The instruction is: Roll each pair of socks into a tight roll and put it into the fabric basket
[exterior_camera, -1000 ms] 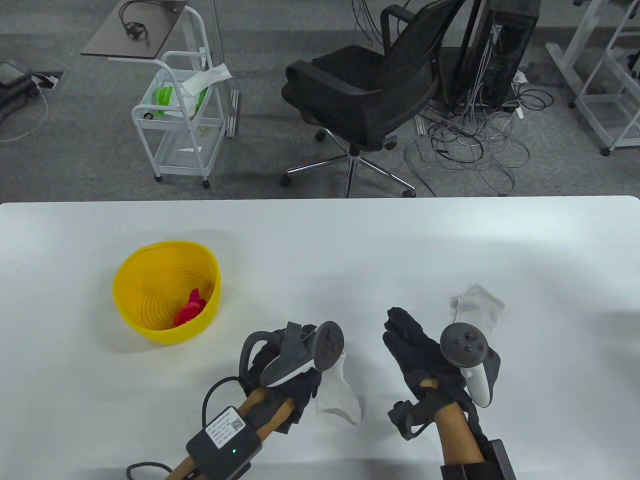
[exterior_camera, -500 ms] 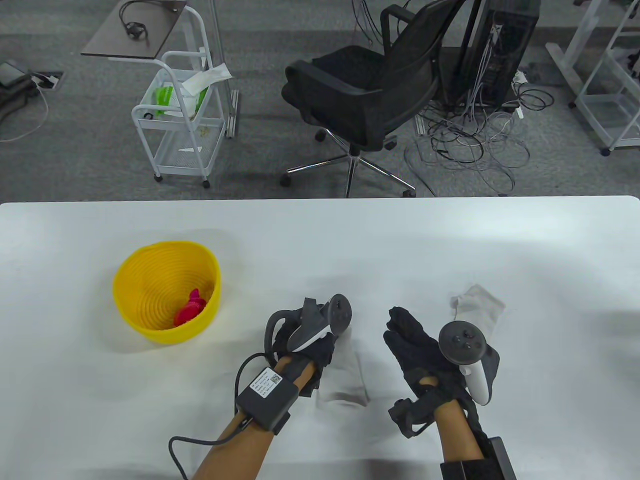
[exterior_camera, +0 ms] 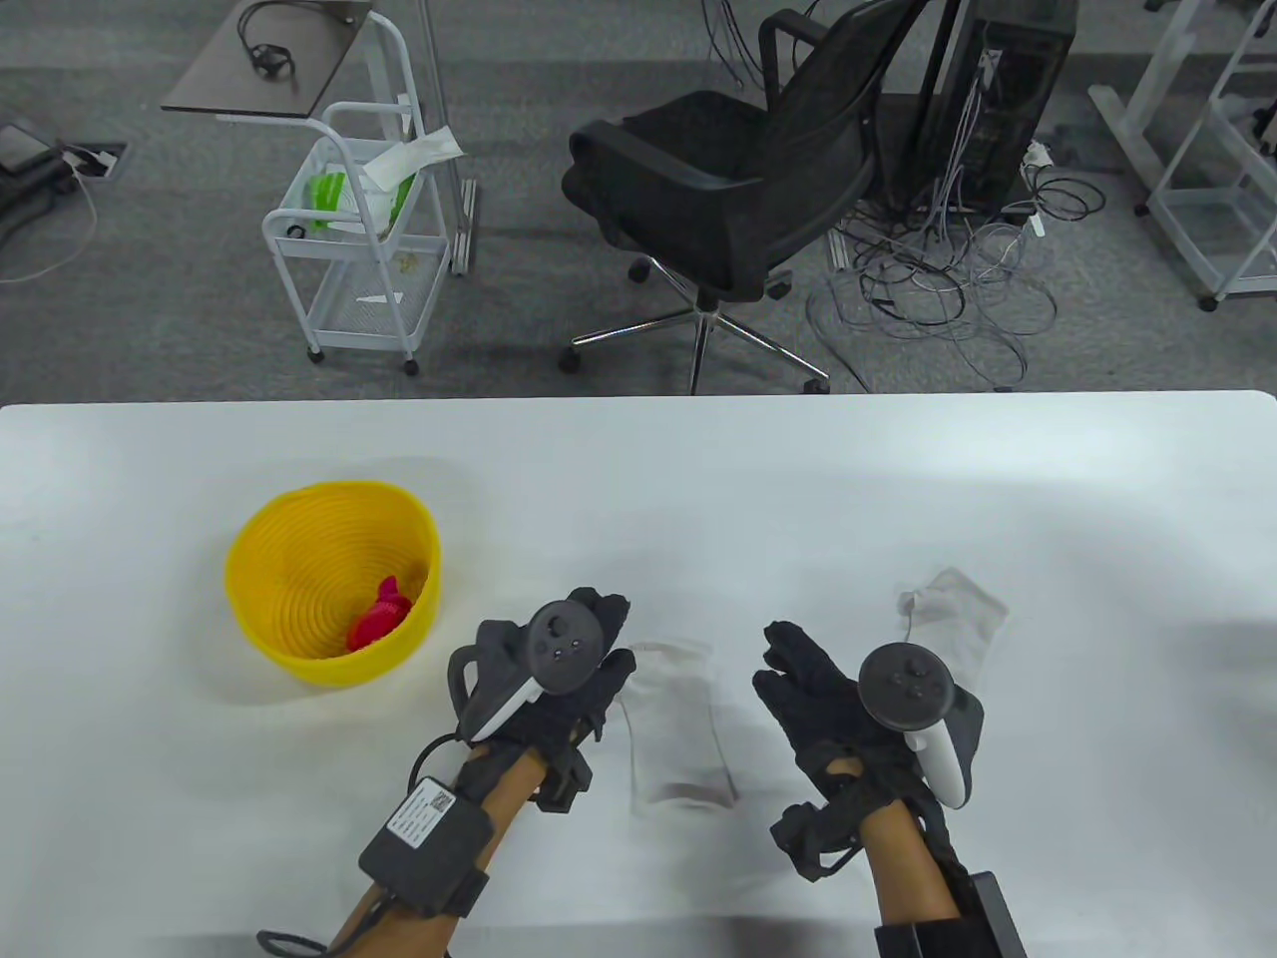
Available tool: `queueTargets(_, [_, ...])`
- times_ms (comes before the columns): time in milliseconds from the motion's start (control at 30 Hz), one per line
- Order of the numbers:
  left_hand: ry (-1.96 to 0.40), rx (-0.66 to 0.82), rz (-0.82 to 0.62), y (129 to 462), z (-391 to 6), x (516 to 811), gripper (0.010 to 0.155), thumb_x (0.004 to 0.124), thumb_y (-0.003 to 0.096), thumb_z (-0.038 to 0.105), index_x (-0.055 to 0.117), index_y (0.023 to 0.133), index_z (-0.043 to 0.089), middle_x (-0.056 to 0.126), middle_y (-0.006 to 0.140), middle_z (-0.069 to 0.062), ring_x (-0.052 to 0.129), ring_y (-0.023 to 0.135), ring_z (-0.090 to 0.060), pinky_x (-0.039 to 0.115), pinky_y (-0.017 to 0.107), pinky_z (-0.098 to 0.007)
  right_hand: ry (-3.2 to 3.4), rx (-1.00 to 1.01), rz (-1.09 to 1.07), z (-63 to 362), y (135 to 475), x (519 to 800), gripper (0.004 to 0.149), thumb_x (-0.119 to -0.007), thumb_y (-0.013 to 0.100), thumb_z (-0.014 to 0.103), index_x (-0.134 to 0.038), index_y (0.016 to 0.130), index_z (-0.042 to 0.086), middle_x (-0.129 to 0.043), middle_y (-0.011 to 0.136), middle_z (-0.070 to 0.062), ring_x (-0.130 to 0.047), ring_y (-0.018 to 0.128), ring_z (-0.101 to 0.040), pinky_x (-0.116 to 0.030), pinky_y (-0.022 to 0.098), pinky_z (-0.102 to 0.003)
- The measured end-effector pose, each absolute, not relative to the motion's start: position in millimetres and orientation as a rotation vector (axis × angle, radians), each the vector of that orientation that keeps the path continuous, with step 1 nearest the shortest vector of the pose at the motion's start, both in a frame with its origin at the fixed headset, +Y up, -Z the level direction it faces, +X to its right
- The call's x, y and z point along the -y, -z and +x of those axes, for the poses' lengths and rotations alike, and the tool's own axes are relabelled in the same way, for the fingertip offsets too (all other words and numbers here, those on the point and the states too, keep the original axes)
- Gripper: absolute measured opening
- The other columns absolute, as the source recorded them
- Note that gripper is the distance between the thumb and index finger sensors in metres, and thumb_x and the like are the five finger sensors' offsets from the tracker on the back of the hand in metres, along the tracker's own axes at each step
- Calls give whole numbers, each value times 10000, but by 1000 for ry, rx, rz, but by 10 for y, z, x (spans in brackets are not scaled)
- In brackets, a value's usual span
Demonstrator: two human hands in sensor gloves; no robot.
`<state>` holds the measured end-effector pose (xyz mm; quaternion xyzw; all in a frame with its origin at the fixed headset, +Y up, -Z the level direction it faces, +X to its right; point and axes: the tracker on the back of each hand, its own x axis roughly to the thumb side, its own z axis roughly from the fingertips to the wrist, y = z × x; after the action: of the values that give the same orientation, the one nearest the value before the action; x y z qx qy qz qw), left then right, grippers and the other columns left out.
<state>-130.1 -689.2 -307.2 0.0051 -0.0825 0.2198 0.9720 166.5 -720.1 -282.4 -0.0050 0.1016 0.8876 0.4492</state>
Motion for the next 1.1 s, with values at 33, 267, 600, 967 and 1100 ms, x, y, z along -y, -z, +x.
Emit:
queueTargets(33, [-470, 163, -2, 3002, -1362, 6868, 644, 749, 374, 549, 663, 985, 362, 667, 1086, 3, 759, 984, -252, 637, 688, -498, -2204, -256, 4, 1645, 2816, 7197, 701, -683, 431, 605, -506, 1037, 300, -641, 1091, -36, -792, 946, -293, -653, 656, -566])
queueTargets(267, [-677, 212, -45, 2552, -1698, 6809, 684, 736, 382, 567, 598, 1018, 355, 573, 1132, -7, 655, 1048, -272, 563, 725, -512, -2235, -274, 130, 1516, 2730, 7158, 705, -681, 423, 622, -538, 1022, 278, -624, 1099, -43, -755, 970, -310, -633, 663, -582])
queueTargets(600, [-828, 282, -199, 2377, -1713, 6961, 767, 710, 393, 603, 381, 1057, 403, 358, 1181, -1, 425, 1114, -291, 404, 756, -540, -2176, -302, 215, 1458, 2682, 7075, 813, -672, 412, 670, -421, 1069, 263, -504, 1148, -68, -556, 1059, -373, -494, 717, -582])
queueTargets(967, [-801, 351, -258, 2293, -1561, 6943, 772, 699, 400, 602, 354, 1061, 401, 254, 1183, 5, 308, 1125, -287, 332, 763, -535, -2299, -105, -252, 2187, 2982, 6608, 668, -861, 407, 454, -605, 1006, 307, -665, 1092, -12, -745, 1005, -289, -675, 707, -495])
queueTargets(1100, [-803, 361, -249, 2270, -1543, 6916, 769, 697, 400, 603, 357, 1060, 400, 256, 1183, 5, 307, 1125, -287, 333, 764, -535, -2270, -75, -451, 2591, 3242, 6629, 657, -912, 378, 412, -660, 977, 319, -720, 1064, -2, -815, 964, -276, -782, 658, -451])
